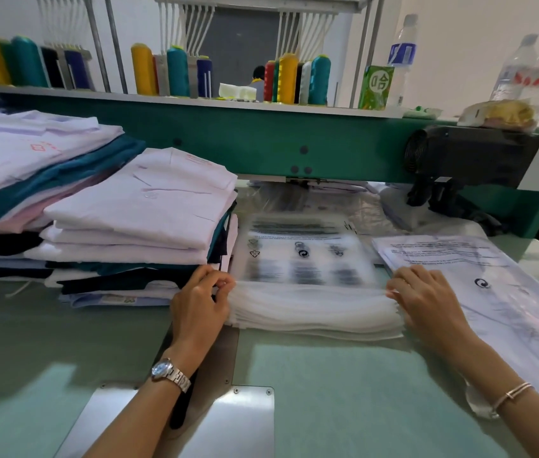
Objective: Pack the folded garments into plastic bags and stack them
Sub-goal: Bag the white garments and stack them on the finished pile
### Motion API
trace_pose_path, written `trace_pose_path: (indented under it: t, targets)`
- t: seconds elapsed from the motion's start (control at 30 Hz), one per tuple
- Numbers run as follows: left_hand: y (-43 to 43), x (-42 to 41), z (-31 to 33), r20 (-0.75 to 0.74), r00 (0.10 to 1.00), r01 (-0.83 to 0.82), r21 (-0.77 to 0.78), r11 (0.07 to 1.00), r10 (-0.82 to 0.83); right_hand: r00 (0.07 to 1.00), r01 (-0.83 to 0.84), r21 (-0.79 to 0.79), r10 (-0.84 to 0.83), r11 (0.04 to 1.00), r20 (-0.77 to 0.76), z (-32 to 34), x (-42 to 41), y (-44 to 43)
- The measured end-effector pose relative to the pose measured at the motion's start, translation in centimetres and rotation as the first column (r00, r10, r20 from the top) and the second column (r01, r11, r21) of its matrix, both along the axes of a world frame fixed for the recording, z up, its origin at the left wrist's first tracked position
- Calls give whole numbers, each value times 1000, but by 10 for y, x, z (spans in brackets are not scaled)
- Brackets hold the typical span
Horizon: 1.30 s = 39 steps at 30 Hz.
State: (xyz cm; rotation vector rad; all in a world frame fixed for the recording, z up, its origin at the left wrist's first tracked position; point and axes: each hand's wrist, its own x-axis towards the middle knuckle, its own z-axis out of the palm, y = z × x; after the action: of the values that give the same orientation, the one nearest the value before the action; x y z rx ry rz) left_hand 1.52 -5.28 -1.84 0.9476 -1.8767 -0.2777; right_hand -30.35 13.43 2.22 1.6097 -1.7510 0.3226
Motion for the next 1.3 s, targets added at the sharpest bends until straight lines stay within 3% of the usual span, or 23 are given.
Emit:
trace_pose_path:
  t: [0.23, 0.37, 0.5, 0.63, 0.77, 0.97, 1.03, 1.1, 1.17, 1.23, 1.3]
  targets:
    - [2, -2, 0, -17, 1000, -25, 1, 1000, 25, 990, 124, 63, -128, 990, 55, 2, -17, 16]
    - [3, -3, -2, -15, 1000, -17, -21, 1000, 16, 967, 110, 172, -145, 979, 208, 9, -11, 14]
    - [5, -5, -4, -10, 1000, -17, -30, 999, 17, 892, -61, 138, -8, 989, 452, 17, 14, -8]
    - [5, -4, -4, -29, 999, -28, -49, 998, 27, 814, -257, 181, 112, 949, 570, 15, 39, -42]
    - [4, -4, -4, -42, 999, -38, -64, 997, 35, 791, -319, 295, 82, 901, 607, 14, 53, -72]
    - [7, -7, -3, -116, 987, -125, -135, 983, 110, 735, -399, 234, 156, 886, 660, -2, 58, -92]
    - [14, -13, -3, -115, 993, -64, -231, 971, 38, 720, -397, 266, 119, 878, 683, -9, 61, -96]
    - [23, -23, -2, 65, 994, 104, -423, 900, -84, 728, -396, 290, 105, 872, 678, -14, 65, -100]
    - [33, -36, -1, 342, 930, 310, -525, 793, -137, 714, -418, 276, 125, 866, 689, -19, 67, -101]
    - [41, -49, -3, 549, 830, 434, -517, 738, -104, 677, -440, 263, 125, 859, 725, -24, 68, -101]
    - [46, -56, -8, 663, 748, 454, -476, 753, -32, 651, -425, 258, 94, 868, 754, -29, 68, -101]
